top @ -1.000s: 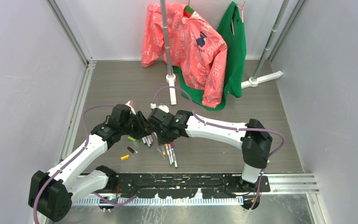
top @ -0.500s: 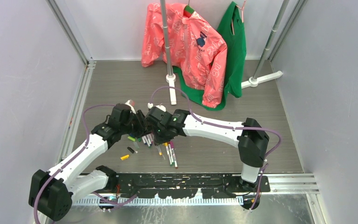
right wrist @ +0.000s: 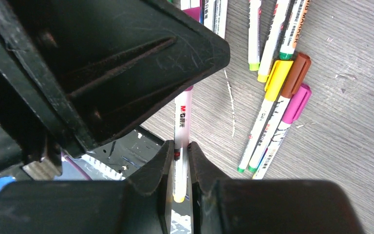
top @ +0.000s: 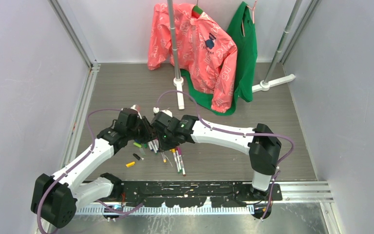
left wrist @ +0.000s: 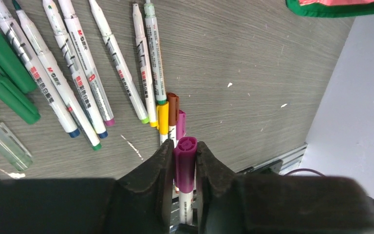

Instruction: Open the pen caps

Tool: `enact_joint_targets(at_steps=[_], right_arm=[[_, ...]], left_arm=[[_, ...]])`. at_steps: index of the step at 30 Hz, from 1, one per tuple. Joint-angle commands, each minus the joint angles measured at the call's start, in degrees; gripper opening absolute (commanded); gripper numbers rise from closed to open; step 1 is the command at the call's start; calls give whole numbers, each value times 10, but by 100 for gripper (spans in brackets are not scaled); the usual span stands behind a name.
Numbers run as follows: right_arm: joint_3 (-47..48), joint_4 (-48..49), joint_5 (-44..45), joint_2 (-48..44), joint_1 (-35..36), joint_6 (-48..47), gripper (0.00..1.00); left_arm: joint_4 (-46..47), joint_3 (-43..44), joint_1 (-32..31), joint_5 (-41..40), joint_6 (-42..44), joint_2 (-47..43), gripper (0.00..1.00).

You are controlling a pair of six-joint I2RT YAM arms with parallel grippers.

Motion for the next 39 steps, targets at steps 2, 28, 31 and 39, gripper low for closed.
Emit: enact_joint_targets(at_steps=[2,28,31,39], right_arm=[[-13,28,-5,-39,4,12,1],[-172,160,0,-95,48,69,1],[-201,199,-4,-101,52,80,1],[-228,237,1,-105,77,98,1]], left_arm=[[17,21,-2,-14,-3,-2,1],[-22,61,46,-179,-103,-44,0],[-9,55,61,-171,-99,-45,0],[12,84,87,-160,-91,-10,0]])
